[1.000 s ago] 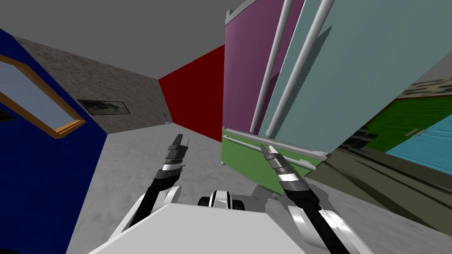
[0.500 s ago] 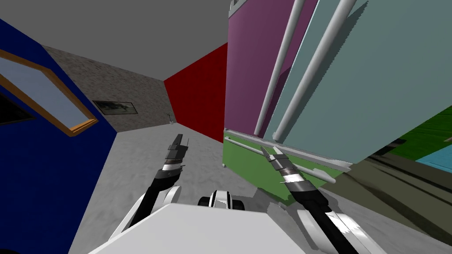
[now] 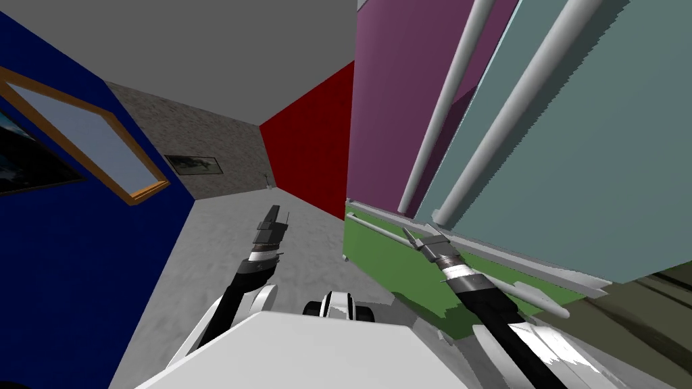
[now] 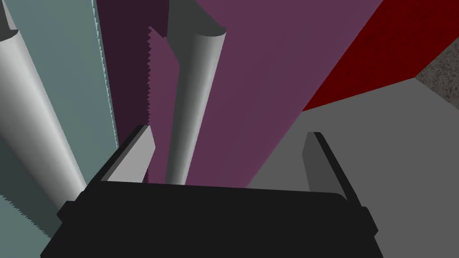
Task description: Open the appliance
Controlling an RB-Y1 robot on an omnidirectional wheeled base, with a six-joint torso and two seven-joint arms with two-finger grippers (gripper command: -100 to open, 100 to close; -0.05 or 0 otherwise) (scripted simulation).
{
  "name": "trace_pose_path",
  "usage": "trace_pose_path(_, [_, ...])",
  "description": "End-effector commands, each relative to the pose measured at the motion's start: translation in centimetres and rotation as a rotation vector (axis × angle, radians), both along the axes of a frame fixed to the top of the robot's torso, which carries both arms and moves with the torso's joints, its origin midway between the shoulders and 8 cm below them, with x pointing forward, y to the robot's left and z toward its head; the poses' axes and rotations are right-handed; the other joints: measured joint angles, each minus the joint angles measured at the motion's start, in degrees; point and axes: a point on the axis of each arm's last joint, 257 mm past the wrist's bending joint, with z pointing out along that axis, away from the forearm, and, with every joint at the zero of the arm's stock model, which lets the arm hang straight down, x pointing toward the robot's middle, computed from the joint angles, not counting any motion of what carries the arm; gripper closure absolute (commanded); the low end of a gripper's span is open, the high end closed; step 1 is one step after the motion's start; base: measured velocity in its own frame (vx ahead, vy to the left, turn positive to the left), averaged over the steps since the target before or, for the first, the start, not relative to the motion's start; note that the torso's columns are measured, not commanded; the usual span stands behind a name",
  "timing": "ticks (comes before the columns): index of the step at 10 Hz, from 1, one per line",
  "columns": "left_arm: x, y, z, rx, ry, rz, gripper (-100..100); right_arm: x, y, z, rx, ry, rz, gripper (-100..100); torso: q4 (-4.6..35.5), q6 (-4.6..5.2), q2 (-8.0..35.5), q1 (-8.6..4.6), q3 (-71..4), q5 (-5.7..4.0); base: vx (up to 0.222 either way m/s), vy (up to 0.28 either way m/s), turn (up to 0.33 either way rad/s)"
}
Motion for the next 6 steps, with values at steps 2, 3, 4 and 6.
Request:
trace_pose_path(2, [0.0,0.0,0.0,0.0,0.0,0.0,0,0.2,-1.4,-0.1,-0.201,0.024,-0.048,-100,0.02,0.02,0.08,0.02,0.04,0.01,0.076,-0.016,0.042])
trace_pose_path(3, [0.0,0.0,0.0,0.0,0.0,0.0,0,0.3,-2.0,-0.1,-0.273,0.03,-0.063,-100,0.04,0.0,0.11,0.02,0.07,0.01,0.081,-0.02,0.1])
trace_pose_path(4, [0.0,0.0,0.0,0.0,0.0,0.0,0,0.5,-2.4,0.0,-0.342,0.036,-0.077,-100,0.02,-0.01,0.04,0.0,0.03,0.0,0.095,-0.011,0.113])
trace_pose_path(6, [0.0,0.0,0.0,0.0,0.0,0.0,0,0.7,-3.3,0.3,-0.467,0.043,-0.102,-100,-0.02,0.01,-0.05,-0.01,-0.04,0.0,0.094,-0.021,0.087])
